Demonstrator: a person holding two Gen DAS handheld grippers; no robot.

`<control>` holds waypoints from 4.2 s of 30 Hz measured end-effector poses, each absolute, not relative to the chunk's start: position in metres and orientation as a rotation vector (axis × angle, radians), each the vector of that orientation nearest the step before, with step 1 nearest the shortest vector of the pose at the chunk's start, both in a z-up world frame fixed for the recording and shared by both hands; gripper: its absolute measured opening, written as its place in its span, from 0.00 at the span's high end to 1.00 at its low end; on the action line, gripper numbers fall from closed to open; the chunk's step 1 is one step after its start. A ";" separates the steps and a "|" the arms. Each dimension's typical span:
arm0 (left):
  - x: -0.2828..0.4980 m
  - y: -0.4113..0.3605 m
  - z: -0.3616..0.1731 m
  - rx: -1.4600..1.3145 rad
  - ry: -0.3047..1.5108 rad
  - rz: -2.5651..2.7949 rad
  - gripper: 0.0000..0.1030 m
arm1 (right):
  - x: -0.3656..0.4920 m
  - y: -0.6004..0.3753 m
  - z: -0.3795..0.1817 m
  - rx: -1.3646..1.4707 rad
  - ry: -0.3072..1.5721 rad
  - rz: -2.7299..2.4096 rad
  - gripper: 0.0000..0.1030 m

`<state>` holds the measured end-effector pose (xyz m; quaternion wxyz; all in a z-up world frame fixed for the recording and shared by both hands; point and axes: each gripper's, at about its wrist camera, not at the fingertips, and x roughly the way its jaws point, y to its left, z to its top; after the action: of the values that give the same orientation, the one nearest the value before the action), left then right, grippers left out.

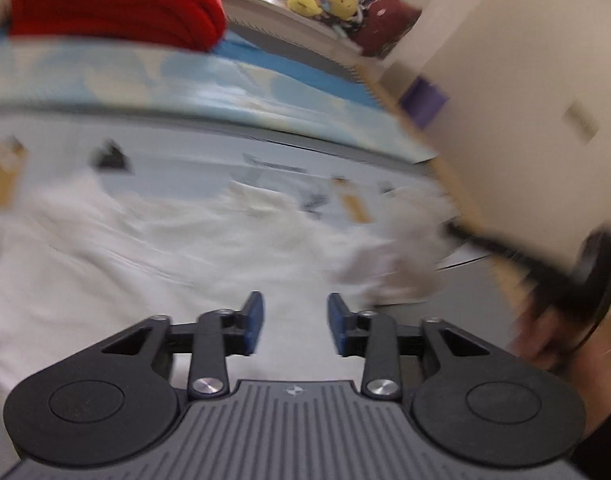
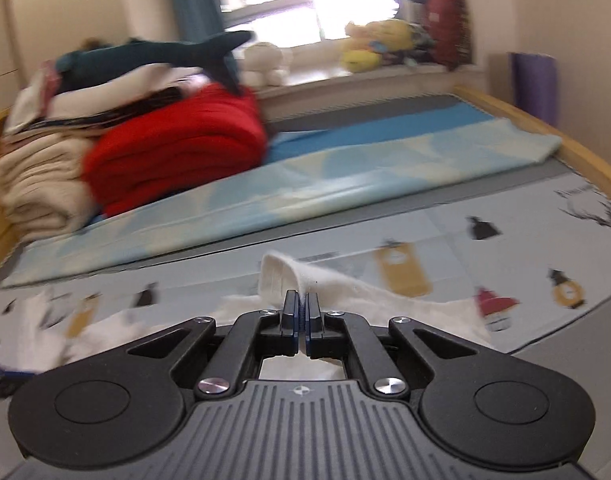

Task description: Fold small clothes

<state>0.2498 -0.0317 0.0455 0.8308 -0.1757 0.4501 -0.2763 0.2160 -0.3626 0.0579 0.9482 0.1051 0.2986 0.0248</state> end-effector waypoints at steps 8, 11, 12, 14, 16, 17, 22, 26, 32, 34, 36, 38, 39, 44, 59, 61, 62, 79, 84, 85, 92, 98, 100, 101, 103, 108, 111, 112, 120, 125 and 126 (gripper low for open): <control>0.270 -0.051 0.007 -0.737 1.121 -0.667 0.19 | 0.190 -0.304 0.055 0.172 0.641 0.228 0.99; 0.284 -0.052 -0.007 -0.800 1.153 -0.629 0.19 | 0.189 -0.303 0.055 0.189 0.660 0.237 0.99; 0.287 -0.051 -0.009 -0.801 1.151 -0.603 0.21 | 0.188 -0.302 0.056 0.198 0.660 0.242 0.99; 0.294 -0.053 -0.015 -0.806 1.162 -0.572 0.31 | 0.188 -0.302 0.059 0.211 0.653 0.253 0.99; 0.301 -0.056 -0.021 -0.815 1.185 -0.582 0.39 | 0.189 -0.299 0.061 0.210 0.642 0.263 0.99; 0.302 -0.057 -0.023 -0.820 1.182 -0.589 0.40 | 0.189 -0.298 0.062 0.213 0.637 0.268 0.99; 0.311 -0.058 -0.025 -0.806 1.135 -0.577 0.97 | 0.189 -0.289 0.061 0.192 0.657 0.315 0.99; 0.316 -0.040 -0.003 -0.693 1.024 -0.503 0.99 | 0.190 -0.276 0.056 0.169 0.697 0.387 0.97; 0.337 0.040 0.025 -0.496 0.960 -0.217 0.99 | 0.206 -0.293 0.057 0.208 0.714 0.374 0.87; 0.344 0.070 0.019 -0.453 1.012 -0.117 0.99 | 0.216 -0.313 0.054 0.237 0.719 0.293 0.77; 0.347 0.089 0.008 -0.395 1.080 -0.062 0.99 | 0.227 -0.337 0.049 0.260 0.733 0.189 0.76; 0.348 0.100 -0.005 -0.381 1.142 -0.053 0.98 | 0.241 -0.359 0.038 0.305 0.771 0.107 0.76; 0.348 0.103 -0.009 -0.365 1.163 -0.049 0.97 | 0.248 -0.368 0.031 0.324 0.794 0.079 0.76; 0.345 0.124 0.002 -0.263 1.097 0.113 0.89 | 0.277 -0.374 -0.011 0.318 0.947 0.075 0.72; 0.349 0.109 0.011 -0.229 1.077 0.047 0.87 | 0.278 -0.340 -0.061 -0.086 1.118 0.230 0.70; 0.348 0.107 0.012 -0.229 1.078 0.040 0.87 | 0.280 -0.337 -0.060 -0.088 1.075 0.231 0.86; 0.348 0.107 0.012 -0.230 1.079 0.036 0.87 | 0.280 -0.336 -0.059 -0.086 1.055 0.234 0.89; 0.342 0.095 0.001 -0.184 1.128 -0.053 0.81 | 0.267 -0.384 -0.030 -0.042 1.080 0.198 0.76; 0.345 0.100 -0.007 -0.218 1.146 -0.056 0.79 | 0.305 -0.425 -0.034 0.367 0.975 0.087 0.61; 0.347 0.102 -0.009 -0.237 1.151 -0.062 0.77 | 0.313 -0.429 -0.043 0.420 0.985 0.062 0.60; 0.369 0.104 -0.038 -0.313 1.194 -0.069 0.59 | 0.338 -0.441 -0.095 0.587 1.037 -0.013 0.59; 0.379 0.092 -0.073 -0.220 1.258 -0.041 0.58 | 0.351 -0.434 -0.093 0.526 0.996 0.007 0.97; 0.381 0.088 -0.078 -0.191 1.245 -0.038 0.59 | 0.355 -0.435 -0.088 0.514 0.977 0.006 0.97; 0.382 0.086 -0.077 -0.179 1.233 -0.036 0.60 | 0.357 -0.438 -0.083 0.521 0.951 -0.004 0.98; 0.386 0.084 -0.073 -0.172 1.201 -0.038 0.62 | 0.362 -0.447 -0.073 0.543 0.881 -0.037 0.98; 0.390 0.077 -0.069 -0.136 1.157 -0.027 0.62 | 0.376 -0.448 -0.060 0.413 0.757 -0.144 0.97; 0.388 0.079 -0.057 -0.172 1.141 -0.067 0.62 | 0.377 -0.455 -0.072 0.422 0.837 -0.166 0.93; 0.388 0.078 -0.051 -0.176 1.127 -0.089 0.62 | 0.374 -0.457 -0.072 0.398 0.848 -0.187 0.93; 0.372 0.059 -0.060 -0.088 1.201 -0.259 0.62 | 0.335 -0.457 -0.063 0.353 0.971 0.063 0.70; 0.361 0.063 -0.060 -0.037 1.237 -0.189 0.62 | 0.308 -0.448 -0.084 0.204 1.150 0.099 0.67; 0.358 0.063 -0.054 -0.048 1.207 -0.204 0.62 | 0.305 -0.452 -0.081 0.222 1.163 0.076 0.64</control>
<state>0.3579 0.0628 -0.0541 0.8183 -0.0224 0.5663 -0.0958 0.3054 -0.4521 -0.0805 0.8291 0.1044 0.5481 0.0357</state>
